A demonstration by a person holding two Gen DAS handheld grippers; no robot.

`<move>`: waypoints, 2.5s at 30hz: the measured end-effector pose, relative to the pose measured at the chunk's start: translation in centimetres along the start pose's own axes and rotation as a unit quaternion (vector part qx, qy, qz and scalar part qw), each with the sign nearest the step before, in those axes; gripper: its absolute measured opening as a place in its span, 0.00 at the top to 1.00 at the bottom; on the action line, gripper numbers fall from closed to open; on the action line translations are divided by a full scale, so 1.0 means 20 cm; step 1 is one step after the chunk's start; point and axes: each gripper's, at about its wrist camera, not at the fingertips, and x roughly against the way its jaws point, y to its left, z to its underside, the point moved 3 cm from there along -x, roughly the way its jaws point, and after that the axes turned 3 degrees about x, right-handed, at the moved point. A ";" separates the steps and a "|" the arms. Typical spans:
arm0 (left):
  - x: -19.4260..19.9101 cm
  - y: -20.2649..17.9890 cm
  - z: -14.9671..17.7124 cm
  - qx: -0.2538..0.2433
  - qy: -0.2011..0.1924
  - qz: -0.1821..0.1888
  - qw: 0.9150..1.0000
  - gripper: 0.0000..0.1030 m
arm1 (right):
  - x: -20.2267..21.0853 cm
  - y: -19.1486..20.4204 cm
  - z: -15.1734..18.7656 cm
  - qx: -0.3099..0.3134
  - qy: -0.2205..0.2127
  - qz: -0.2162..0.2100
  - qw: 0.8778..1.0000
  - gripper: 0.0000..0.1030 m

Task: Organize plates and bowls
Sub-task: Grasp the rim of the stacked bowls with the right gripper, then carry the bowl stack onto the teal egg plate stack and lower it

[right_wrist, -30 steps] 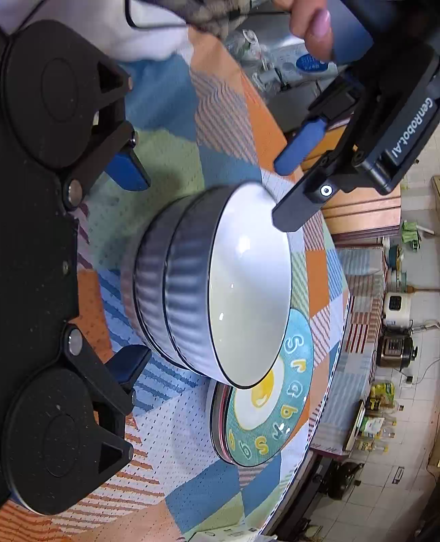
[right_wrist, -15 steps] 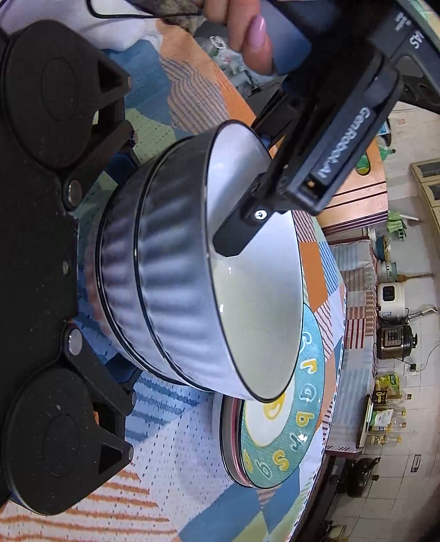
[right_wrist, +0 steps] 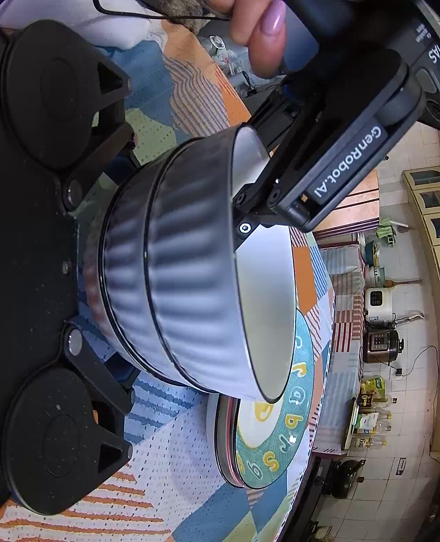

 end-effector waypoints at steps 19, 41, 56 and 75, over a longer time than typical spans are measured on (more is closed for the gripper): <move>0.31 -0.19 -0.14 -0.064 -0.043 -0.006 0.997 0.60 | 0.14 -0.02 -0.25 -0.014 -0.052 0.012 0.998 0.04; 0.12 -0.27 -0.66 -0.082 -0.079 -0.004 0.993 0.60 | -0.08 -0.39 -0.54 0.002 -0.074 0.024 0.997 0.04; -0.17 -0.21 -0.79 -0.082 -0.059 -0.020 0.995 0.60 | -0.31 -0.50 -0.52 -0.008 -0.018 0.043 0.999 0.04; -0.27 -0.19 -0.87 -0.050 -0.074 -0.015 0.996 0.59 | -0.37 -0.56 -0.55 -0.041 0.009 0.069 0.997 0.05</move>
